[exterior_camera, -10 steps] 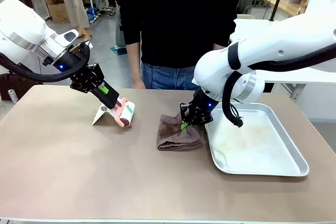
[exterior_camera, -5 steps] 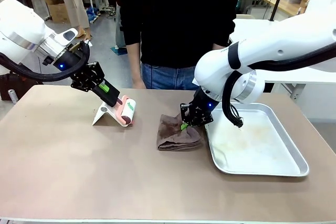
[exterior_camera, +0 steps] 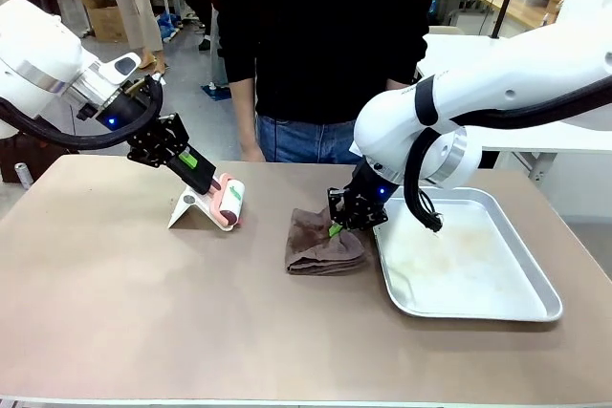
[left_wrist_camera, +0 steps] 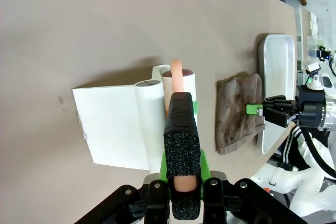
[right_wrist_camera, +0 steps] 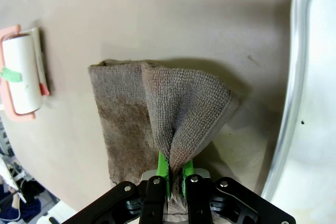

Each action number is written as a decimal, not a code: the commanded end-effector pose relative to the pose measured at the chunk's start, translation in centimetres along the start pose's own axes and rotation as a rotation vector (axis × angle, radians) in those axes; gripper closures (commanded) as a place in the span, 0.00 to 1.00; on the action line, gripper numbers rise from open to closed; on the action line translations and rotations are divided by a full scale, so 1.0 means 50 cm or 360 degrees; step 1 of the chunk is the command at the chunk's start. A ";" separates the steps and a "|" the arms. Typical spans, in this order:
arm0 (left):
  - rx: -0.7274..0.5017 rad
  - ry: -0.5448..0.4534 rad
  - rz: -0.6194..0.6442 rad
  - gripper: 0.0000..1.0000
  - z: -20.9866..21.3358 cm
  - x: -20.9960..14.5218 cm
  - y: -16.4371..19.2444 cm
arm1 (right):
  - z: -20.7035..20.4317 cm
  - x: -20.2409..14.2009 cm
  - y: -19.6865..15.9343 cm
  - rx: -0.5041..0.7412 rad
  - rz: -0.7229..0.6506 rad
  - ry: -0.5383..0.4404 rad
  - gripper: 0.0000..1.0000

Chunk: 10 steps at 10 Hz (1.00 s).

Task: Clean the surface of the table.
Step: Return the Lint Roller and towel to their original positions.

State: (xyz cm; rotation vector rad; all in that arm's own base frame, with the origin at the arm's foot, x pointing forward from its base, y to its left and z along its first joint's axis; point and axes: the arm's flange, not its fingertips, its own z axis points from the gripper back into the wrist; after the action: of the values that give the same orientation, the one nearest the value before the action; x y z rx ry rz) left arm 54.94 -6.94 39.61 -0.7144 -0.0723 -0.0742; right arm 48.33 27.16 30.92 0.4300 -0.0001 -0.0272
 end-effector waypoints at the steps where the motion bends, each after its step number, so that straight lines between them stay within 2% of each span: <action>1: 0.0053 -0.0041 0.0057 0.78 -0.006 -0.014 -0.007 | -0.002 0.005 -0.005 0.0046 0.0015 0.0015 0.89; 5: 0.0120 -0.0021 0.0083 0.78 -0.013 -0.017 -0.010 | -0.004 0.005 -0.007 0.0057 0.0012 0.0017 0.89; 10: 0.0110 -0.0007 0.0096 0.78 -0.014 -0.016 -0.009 | -0.005 0.005 -0.006 0.0060 0.0017 0.0009 0.89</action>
State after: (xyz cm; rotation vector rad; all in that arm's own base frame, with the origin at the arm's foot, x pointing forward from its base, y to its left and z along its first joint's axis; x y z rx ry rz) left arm 54.62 -7.59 39.85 -0.6863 -0.0693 -0.0325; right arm 48.40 27.09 30.75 0.4312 0.0063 -0.0307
